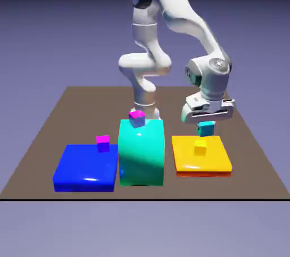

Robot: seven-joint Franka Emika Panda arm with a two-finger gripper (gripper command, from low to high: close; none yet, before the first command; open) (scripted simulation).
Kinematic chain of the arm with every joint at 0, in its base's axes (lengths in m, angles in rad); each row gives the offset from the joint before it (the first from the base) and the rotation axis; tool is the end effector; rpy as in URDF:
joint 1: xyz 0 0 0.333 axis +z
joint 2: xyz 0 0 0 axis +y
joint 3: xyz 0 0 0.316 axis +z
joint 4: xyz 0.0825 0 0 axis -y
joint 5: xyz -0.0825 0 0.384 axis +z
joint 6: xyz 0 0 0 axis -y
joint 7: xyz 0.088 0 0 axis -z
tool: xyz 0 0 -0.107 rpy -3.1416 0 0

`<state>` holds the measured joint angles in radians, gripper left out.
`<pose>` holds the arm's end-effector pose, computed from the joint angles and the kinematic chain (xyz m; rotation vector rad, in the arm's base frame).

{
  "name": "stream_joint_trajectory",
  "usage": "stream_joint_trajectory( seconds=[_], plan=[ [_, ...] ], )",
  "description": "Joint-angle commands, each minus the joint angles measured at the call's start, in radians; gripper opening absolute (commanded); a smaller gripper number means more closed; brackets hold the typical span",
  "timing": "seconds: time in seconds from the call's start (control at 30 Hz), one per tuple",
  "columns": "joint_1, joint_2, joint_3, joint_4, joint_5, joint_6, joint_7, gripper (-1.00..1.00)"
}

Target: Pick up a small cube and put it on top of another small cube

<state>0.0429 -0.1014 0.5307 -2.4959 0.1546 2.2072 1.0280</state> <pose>0.3665 0.2399 0.3025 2.9107 -0.8467 -0.2791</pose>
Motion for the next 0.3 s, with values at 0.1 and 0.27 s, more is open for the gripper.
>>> stream_joint_trajectory(
  seconds=[0.1,0.27],
  plan=[
    [0.017,0.129,-0.011,-0.057,-0.071,0.174,0.054,-1.0],
    [0.012,0.09,-0.008,-0.04,-0.05,0.121,0.038,1.0]
  ],
)
